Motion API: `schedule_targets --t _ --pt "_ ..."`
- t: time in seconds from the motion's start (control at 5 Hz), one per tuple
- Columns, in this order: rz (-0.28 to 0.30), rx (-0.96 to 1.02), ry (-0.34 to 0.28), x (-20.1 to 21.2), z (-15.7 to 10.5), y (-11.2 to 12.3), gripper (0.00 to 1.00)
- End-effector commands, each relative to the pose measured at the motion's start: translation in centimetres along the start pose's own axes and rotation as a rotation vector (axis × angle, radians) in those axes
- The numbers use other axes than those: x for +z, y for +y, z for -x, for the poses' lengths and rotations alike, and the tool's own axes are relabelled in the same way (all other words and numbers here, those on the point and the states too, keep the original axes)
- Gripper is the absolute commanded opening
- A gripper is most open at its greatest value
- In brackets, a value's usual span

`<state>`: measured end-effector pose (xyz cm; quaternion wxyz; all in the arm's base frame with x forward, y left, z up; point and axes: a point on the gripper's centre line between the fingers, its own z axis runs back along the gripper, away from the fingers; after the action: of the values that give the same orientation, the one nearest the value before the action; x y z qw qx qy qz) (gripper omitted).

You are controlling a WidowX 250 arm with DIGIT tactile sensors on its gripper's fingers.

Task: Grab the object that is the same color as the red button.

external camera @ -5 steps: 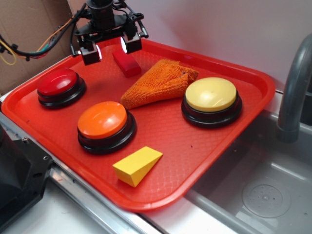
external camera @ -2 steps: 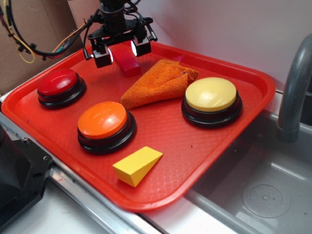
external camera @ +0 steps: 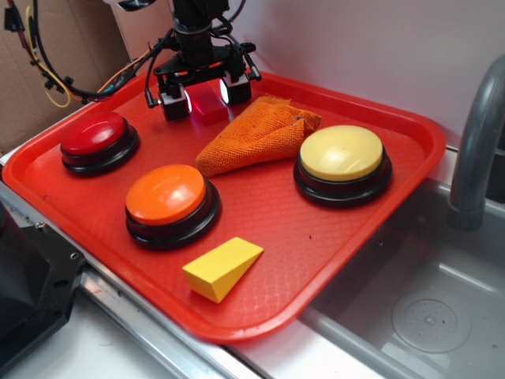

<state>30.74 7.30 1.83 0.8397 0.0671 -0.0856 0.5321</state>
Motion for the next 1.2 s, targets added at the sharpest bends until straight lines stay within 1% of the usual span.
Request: schedule_targets --t 0.0,0.2,0.4,0.6,0.8,1.0 --pt "0.073 -0.081 -0.013 0.5 -0.7 3.4 0.00" --pt "0.110 -0.237 -0.012 1.3 0.3 3.9 0.00" --pt "0.102 -0.491 0.075 5.0 2.7 3.5 0.00" --pt "0.097 -0.746 0.041 10.4 4.5 3.4 0.00" --pt "0.170 -0.961 0.023 15.8 5.4 2.6 0.00" --pt "0.197 -1.032 -0.068 19.4 5.9 3.1 0.00"
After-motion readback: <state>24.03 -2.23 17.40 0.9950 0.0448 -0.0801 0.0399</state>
